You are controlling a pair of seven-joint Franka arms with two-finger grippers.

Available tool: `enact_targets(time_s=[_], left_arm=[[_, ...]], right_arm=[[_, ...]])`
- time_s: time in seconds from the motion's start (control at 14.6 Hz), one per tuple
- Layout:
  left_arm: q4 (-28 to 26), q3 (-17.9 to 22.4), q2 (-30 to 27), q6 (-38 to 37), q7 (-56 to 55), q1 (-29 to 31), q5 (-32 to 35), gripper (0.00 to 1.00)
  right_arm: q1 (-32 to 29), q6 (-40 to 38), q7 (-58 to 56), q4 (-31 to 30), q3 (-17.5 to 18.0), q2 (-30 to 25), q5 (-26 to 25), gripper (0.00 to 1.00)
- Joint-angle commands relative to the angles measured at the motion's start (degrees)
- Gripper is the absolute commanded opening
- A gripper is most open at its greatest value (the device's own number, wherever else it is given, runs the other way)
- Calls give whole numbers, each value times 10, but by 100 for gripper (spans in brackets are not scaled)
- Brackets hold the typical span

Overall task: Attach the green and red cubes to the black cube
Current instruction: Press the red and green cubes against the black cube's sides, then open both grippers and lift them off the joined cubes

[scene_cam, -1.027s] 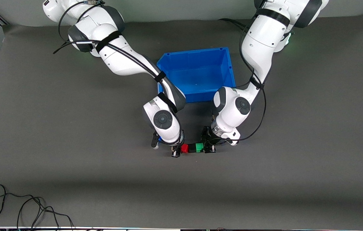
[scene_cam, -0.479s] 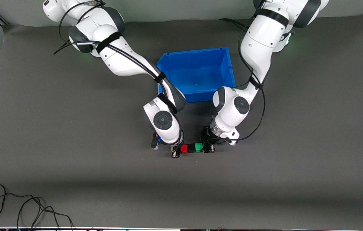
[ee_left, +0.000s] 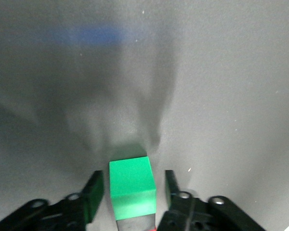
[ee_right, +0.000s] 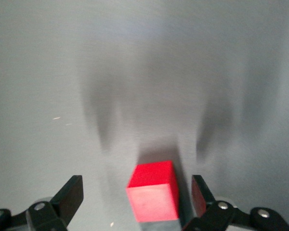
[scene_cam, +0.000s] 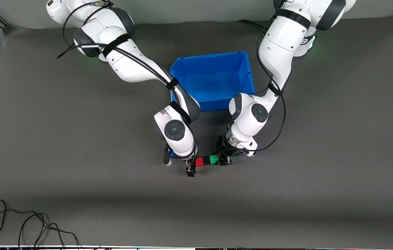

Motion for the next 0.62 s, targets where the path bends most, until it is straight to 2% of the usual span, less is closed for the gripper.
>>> enact_targets(time_s=[0.0,0.21,0.34,0.55], left_arm=[[0,13,3,3,-18,-4,4,100],[-34,49,-24,-7,-13,-3,7,100],[-71,89,-63,-33,14,-4,25,100],[-80,159,-132,-197,153,11,44,100]], right_arm=[[-20,-66,-77,0,4,-47,-1,99],[-45,-164,-163,-2,4,-109,1,99],[-64,-243,-251,-2,4,-154,9,99],[-119,-350,-385,-3,3,-229,45,99]])
